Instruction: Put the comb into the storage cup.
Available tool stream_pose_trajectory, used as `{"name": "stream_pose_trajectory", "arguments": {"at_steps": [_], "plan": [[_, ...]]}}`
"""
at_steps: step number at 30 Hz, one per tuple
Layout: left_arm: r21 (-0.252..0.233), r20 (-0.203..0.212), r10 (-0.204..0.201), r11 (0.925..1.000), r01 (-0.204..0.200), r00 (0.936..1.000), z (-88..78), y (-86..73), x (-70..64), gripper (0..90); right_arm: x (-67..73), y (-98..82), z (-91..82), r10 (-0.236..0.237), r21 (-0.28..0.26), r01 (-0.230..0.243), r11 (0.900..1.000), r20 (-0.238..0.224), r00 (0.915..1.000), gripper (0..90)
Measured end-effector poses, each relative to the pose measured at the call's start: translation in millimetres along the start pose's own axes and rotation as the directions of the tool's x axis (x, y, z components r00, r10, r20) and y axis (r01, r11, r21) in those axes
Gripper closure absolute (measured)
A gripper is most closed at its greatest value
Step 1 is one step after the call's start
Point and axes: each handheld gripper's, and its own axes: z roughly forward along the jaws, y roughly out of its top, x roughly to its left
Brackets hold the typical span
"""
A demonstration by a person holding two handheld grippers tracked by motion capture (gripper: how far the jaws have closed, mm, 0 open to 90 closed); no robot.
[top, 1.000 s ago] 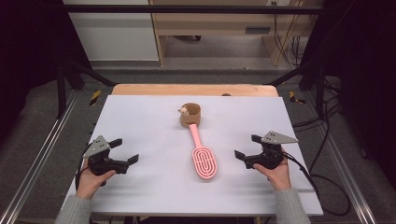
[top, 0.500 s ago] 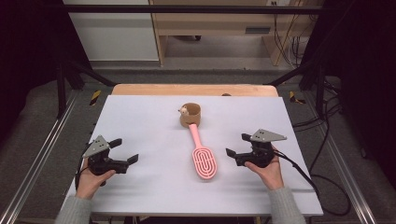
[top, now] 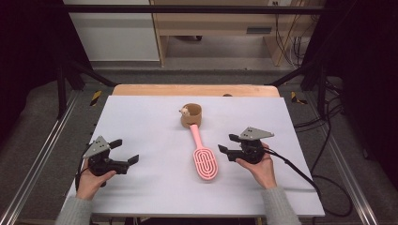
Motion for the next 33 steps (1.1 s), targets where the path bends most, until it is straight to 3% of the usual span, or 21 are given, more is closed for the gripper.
{"name": "stream_pose_trajectory", "arguments": {"at_steps": [4,12,17,21,26,33], "plan": [[0.0,0.001,0.002,1.0,-0.002,1.0,0.5,-0.1,-0.3,1.6,2.6,4.5,5.0,0.001,0.006,-0.001,1.0,-0.01,0.9999,46.6],[0.001,0.001,0.003,1.0,-0.003,1.0,0.5,-0.2,-0.2,1.6,10.3,13.2,19.2,-0.008,0.053,0.009,0.999,-0.02,0.9998,52.2],[-0.001,-0.001,0.002,1.0,-0.002,1.0,0.0,-0.3,0.5,1.6,14.2,17.9,29.2,0.008,0.081,-0.006,0.997,-0.024,0.9997,61.6],[0.0,0.0,0.003,1.0,-0.003,1.0,0.1,-0.3,0.2,1.6,16.1,21.9,36.6,-0.005,0.084,0.006,0.996,-0.021,0.9998,69.8],[0.003,0.001,0.003,1.0,-0.003,1.0,0.2,-0.4,0.3,1.6,14.1,26.1,43.6,0.007,0.088,-0.003,0.996,-0.044,0.999,78.2],[0.0,0.003,0.005,1.0,-0.005,1.0,0.1,-0.4,0.4,1.6,17.9,32.0,55.0,-0.01,0.116,0.018,0.993,-0.071,0.9975,84.6]]}}
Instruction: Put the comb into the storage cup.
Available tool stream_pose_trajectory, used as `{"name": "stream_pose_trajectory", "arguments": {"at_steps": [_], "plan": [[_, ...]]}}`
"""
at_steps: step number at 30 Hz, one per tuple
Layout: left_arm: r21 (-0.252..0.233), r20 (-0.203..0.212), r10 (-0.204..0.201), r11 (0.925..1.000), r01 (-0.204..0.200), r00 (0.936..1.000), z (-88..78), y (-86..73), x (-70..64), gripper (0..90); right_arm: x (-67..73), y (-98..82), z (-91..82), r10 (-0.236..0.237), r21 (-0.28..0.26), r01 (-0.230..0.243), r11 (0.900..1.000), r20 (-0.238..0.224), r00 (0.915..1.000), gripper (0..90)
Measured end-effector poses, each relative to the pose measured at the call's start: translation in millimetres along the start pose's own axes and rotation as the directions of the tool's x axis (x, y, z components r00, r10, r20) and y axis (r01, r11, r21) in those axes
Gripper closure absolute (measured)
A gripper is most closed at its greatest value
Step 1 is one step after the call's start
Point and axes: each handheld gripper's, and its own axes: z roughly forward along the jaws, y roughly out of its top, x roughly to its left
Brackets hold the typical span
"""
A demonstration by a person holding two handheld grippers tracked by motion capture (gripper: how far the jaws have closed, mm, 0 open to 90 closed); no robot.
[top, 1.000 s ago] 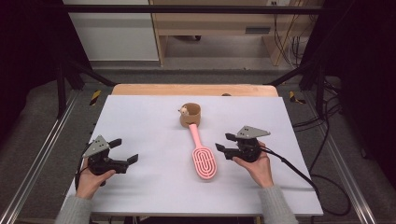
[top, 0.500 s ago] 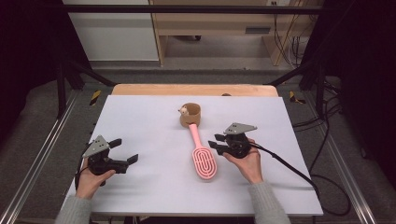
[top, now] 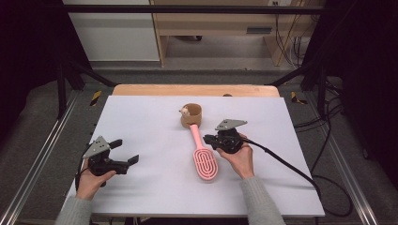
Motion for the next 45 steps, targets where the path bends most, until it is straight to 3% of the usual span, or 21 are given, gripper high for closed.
{"name": "stream_pose_trajectory", "arguments": {"at_steps": [4,8,16,21,24,34,45], "plan": [[-0.002,0.002,0.0,1.0,0.0,1.0,-0.3,0.1,-0.1,1.6,-0.1,4.5,7.0,0.007,0.02,-0.007,1.0,-0.01,0.9999,90.0],[-0.002,0.001,-0.002,1.0,0.002,1.0,-0.4,0.0,0.3,1.7,-3.2,6.4,11.9,0.02,0.028,-0.02,0.999,-0.007,0.9998,90.0],[0.0,0.002,0.0,1.0,0.0,1.0,-0.2,-0.1,0.5,1.6,-2.9,11.8,27.3,-0.006,0.022,0.006,1.0,-0.005,1.0,90.0],[0.003,0.001,0.001,1.0,-0.001,1.0,0.2,-0.6,0.7,1.6,-1.1,15.5,39.5,-0.027,0.053,0.027,0.998,-0.001,0.9996,90.0],[0.001,0.001,0.0,1.0,0.0,1.0,-0.1,-0.4,0.8,1.6,-1.7,15.5,45.6,-0.014,0.051,0.015,0.999,-0.011,0.9998,90.0],[0.002,0.003,0.001,1.0,-0.001,1.0,0.1,-0.5,0.8,1.6,2.1,14.9,61.8,-0.052,0.105,0.054,0.993,-0.022,0.9984,89.8],[0.003,0.001,0.001,1.0,-0.001,1.0,0.2,-0.7,1.0,1.7,1.8,6.9,73.2,-0.054,0.167,0.058,0.984,-0.028,0.9981,89.9]]}}
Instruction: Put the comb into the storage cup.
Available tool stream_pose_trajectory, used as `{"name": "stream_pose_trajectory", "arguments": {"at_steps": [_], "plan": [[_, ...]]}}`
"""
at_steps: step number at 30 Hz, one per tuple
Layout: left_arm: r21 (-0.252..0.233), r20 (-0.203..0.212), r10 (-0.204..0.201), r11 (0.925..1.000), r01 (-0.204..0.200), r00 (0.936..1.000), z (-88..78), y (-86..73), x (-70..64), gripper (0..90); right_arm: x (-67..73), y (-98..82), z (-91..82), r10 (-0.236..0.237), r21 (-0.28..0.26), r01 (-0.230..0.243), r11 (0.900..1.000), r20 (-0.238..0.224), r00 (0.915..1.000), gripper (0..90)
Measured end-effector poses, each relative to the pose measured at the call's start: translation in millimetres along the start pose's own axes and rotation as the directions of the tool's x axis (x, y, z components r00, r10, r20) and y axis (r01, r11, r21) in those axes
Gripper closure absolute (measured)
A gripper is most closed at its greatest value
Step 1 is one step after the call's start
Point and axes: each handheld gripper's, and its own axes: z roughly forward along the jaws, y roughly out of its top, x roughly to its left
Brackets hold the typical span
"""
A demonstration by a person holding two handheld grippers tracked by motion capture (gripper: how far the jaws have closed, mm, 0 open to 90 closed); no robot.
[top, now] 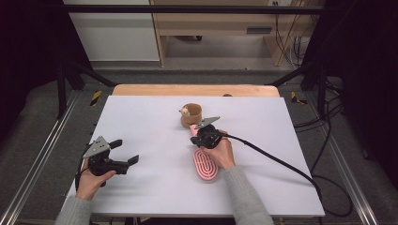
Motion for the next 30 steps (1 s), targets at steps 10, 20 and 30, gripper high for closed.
{"name": "stream_pose_trajectory", "arguments": {"at_steps": [10,20,30], "plan": [[0.0,0.001,0.0,1.0,0.0,1.0,-0.1,0.0,0.0,1.7,-2.2,-0.2,1.0,0.003,0.011,-0.004,1.0,0.026,0.9996,89.9],[-0.001,0.002,0.001,1.0,-0.001,1.0,-0.3,0.1,-0.1,1.7,-4.2,-0.4,0.8,0.004,0.032,-0.006,0.999,0.062,0.9981,90.0],[-0.001,0.001,0.001,1.0,-0.001,1.0,-0.4,0.0,0.0,1.7,-8.0,0.0,-1.7,0.001,0.058,-0.006,0.998,0.095,0.9955,90.0]]}}
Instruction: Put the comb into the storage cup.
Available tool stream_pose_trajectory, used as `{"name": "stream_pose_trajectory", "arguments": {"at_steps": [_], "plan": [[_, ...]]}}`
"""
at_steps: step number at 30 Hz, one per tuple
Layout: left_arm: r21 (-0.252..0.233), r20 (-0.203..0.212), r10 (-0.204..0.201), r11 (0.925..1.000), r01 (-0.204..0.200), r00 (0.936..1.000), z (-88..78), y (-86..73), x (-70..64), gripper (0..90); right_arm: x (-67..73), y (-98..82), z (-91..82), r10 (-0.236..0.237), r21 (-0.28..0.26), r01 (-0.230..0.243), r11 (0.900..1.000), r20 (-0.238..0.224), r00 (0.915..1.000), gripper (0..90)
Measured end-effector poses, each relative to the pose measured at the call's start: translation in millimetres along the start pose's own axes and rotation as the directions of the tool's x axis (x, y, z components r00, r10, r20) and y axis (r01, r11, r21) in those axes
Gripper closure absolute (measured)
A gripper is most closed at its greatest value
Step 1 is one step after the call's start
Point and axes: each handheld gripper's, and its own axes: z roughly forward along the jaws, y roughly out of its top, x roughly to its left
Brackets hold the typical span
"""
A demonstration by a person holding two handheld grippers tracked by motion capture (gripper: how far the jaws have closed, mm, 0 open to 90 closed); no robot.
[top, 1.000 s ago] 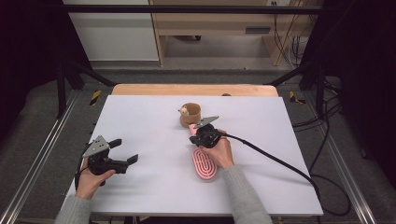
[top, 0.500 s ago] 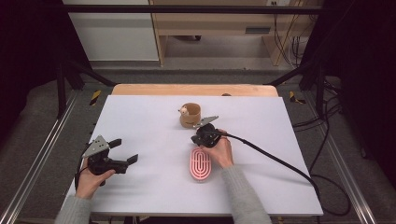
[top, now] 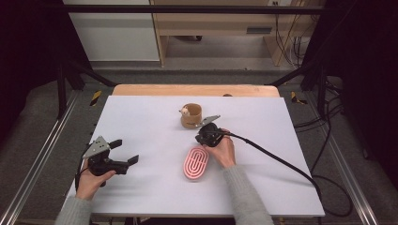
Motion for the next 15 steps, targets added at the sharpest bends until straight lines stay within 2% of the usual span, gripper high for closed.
{"name": "stream_pose_trajectory", "arguments": {"at_steps": [15], "plan": [[-0.001,0.0,0.0,1.0,0.0,1.0,-0.2,0.1,0.0,1.7,-3.8,0.1,-1.9,0.0,0.027,-0.001,1.0,0.044,0.999,90.0]]}}
